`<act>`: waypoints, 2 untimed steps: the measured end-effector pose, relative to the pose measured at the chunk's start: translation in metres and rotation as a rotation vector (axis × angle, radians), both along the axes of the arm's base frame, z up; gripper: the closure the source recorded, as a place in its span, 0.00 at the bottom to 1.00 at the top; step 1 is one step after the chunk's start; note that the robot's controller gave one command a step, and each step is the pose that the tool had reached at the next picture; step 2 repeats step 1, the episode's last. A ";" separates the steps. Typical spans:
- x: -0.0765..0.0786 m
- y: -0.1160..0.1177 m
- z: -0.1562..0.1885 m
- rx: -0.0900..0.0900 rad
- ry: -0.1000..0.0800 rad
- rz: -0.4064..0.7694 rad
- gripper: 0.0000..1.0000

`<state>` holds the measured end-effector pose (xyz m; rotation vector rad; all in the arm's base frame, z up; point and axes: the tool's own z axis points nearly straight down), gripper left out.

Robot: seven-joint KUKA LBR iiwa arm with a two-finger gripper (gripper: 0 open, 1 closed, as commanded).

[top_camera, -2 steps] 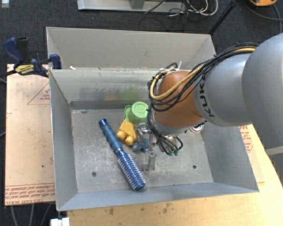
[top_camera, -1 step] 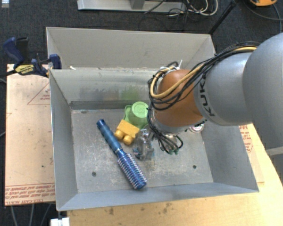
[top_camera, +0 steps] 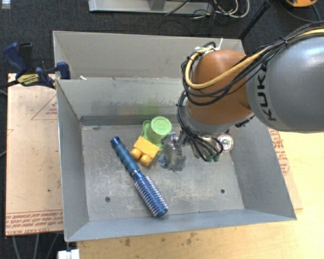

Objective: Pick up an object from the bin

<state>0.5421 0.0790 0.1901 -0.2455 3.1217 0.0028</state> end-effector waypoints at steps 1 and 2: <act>-0.010 -0.010 0.022 -0.005 0.005 0.493 1.00; -0.010 -0.010 0.022 -0.005 0.005 0.493 1.00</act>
Offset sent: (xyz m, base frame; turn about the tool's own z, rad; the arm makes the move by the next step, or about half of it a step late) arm -0.0108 -0.0102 0.0212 -0.4949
